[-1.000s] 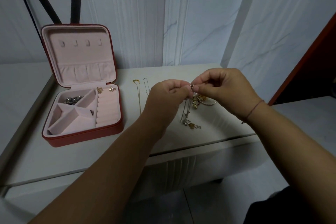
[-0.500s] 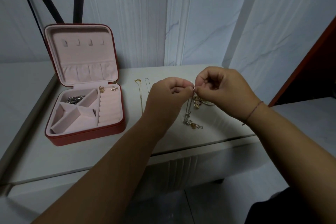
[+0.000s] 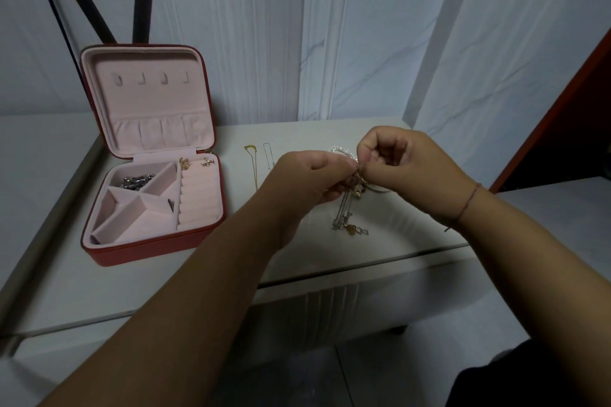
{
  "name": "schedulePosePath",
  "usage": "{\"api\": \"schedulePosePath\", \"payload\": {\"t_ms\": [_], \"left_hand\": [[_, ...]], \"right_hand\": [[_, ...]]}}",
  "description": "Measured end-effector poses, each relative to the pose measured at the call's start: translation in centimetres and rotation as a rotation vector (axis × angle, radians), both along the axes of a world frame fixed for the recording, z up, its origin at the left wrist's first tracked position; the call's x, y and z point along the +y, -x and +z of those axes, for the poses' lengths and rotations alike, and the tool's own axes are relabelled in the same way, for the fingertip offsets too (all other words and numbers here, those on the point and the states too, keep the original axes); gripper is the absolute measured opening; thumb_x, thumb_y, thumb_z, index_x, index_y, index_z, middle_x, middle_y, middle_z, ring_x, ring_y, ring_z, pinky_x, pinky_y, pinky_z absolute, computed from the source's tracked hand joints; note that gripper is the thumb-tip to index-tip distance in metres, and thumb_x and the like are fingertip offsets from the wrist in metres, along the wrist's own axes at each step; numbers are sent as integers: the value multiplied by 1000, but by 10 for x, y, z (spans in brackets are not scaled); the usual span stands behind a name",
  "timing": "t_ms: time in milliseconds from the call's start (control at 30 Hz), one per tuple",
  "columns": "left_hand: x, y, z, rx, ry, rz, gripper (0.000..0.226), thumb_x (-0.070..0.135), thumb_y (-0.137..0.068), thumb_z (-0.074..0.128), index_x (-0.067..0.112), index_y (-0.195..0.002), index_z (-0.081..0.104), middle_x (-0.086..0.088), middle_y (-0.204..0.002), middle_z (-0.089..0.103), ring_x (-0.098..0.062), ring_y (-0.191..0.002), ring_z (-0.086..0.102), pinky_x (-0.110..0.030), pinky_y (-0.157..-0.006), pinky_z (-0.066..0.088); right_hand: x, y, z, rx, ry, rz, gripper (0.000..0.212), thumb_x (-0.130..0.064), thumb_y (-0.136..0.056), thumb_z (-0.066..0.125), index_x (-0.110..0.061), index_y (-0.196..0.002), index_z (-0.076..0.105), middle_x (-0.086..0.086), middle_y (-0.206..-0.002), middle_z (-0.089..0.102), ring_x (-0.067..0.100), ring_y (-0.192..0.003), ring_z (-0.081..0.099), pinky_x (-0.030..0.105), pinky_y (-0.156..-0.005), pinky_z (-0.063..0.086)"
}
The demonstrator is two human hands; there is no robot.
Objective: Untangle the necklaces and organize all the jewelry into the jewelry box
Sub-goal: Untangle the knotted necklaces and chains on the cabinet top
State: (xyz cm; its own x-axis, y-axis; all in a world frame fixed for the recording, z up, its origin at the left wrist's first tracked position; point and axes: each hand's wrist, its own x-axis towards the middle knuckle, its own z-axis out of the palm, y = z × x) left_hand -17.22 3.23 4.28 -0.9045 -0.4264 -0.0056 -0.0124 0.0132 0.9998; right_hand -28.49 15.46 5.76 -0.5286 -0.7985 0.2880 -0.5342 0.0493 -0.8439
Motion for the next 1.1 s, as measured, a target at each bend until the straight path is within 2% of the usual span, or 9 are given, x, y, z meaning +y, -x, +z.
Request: {"api": "schedulePosePath", "payload": {"t_ms": [67,267,333,400,467,600,767,967,1100], "left_hand": [[0,0,3,-14,-6,-19,17,16,-91,58,9,-82,69,-6,-77,68,-14,-77,63,-27,-79,55],[1,-2,10,-51,-221,-152,15,10,-92,55,4,-80,62,-5,-67,60,-14,-68,60,-34,-82,56],[3,-2,9,-56,-227,-146,15,10,-92,55,4,-79,60,-4,-66,58,-15,-68,58,-34,-82,55],[4,0,7,-52,-260,-127,16,9,-92,54,4,-78,60,-4,-65,58,-16,-68,57,-34,-82,55],[3,1,6,-32,-324,-123,15,10,-92,53,5,-79,59,-3,-66,57,-15,-67,58,-34,-84,54],[-2,0,6,29,-400,-137,15,12,-94,53,9,-80,59,-2,-69,61,-14,-70,60,-33,-83,54],[-3,-2,4,18,-302,-146,15,11,-97,49,10,-104,62,1,-66,61,-7,-59,56,-22,-65,53],[-1,-4,5,30,-88,-105,12,15,-93,56,12,-97,67,-4,-76,71,-6,-53,50,-18,-53,47],[-1,-4,4,63,-27,-46,8,12,-90,61,11,-95,67,-7,-78,72,-9,-55,54,-19,-55,48]], "right_hand": [[0,-1,1,-6,1,13,3,-10,-71,61,-9,-74,62,1,-62,49,17,-60,42,26,-58,40],[4,0,4,-35,7,70,4,-7,-76,62,-11,-76,63,11,-71,49,20,-65,40,27,-61,38],[4,1,3,-4,-11,60,7,2,-79,63,-5,-77,62,10,-68,50,20,-64,41,30,-62,39],[4,1,3,32,-26,41,3,0,-78,64,-2,-77,62,4,-64,50,16,-61,43,31,-61,41],[3,1,3,61,-27,16,4,-7,-73,61,-5,-75,61,4,-63,50,14,-59,43,29,-59,40],[5,3,5,39,26,-2,6,-4,-74,59,-9,-74,60,7,-65,50,13,-58,42,21,-55,38],[5,3,6,52,56,1,4,-1,-76,59,-5,-76,59,13,-68,50,18,-59,41,21,-55,38],[3,2,6,104,57,-7,6,2,-79,61,-3,-78,59,14,-68,51,19,-60,43,25,-56,39],[1,-1,6,125,44,-13,6,-11,-73,60,-7,-76,59,7,-66,52,14,-59,44,24,-56,39]]}}
